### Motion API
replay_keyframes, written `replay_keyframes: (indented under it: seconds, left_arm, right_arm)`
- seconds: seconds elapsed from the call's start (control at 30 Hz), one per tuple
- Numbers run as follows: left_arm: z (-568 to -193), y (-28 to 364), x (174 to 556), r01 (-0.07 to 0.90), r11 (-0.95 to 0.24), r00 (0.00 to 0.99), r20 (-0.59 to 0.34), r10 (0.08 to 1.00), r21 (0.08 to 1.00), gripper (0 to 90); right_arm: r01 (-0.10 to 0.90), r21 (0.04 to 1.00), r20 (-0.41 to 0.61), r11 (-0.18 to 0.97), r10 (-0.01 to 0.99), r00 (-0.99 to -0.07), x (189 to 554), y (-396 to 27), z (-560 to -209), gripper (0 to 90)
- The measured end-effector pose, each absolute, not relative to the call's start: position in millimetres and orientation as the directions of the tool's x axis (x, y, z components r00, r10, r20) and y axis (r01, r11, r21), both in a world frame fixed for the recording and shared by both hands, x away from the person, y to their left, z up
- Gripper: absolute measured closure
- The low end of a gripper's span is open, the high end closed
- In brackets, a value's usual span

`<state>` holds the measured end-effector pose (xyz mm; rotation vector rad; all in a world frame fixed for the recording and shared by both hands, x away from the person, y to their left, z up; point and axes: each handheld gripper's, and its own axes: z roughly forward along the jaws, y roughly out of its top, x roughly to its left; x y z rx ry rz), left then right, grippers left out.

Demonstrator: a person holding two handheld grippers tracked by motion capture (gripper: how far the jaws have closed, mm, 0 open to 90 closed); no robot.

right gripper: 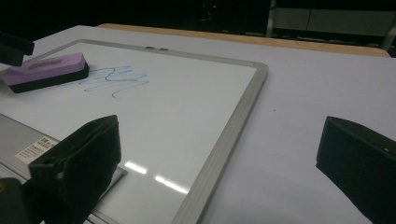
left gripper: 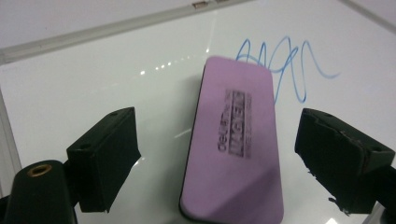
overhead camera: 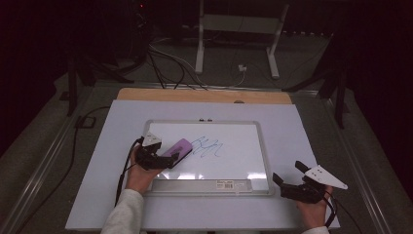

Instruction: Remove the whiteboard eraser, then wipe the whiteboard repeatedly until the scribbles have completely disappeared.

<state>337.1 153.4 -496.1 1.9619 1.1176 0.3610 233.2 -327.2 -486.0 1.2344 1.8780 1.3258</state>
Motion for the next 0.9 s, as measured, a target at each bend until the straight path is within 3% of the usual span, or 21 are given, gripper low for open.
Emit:
replay_keyframes:
  seconds: [0.53,0.9]
  left_arm:
    - [-504,137,348,0.602,-0.298,0.554,-0.118,0.824,0.741,17.8]
    - [-508,132,349,0.600,-0.348,0.574,-0.085,0.814,0.721,26.0]
  right_arm:
    - [0.374,0.922,0.083,0.101,0.892,-0.444,233,-328,-486,0.1]
    - [0.373,0.922,0.083,0.102,0.891,-0.447,233,-328,-485,0.1]
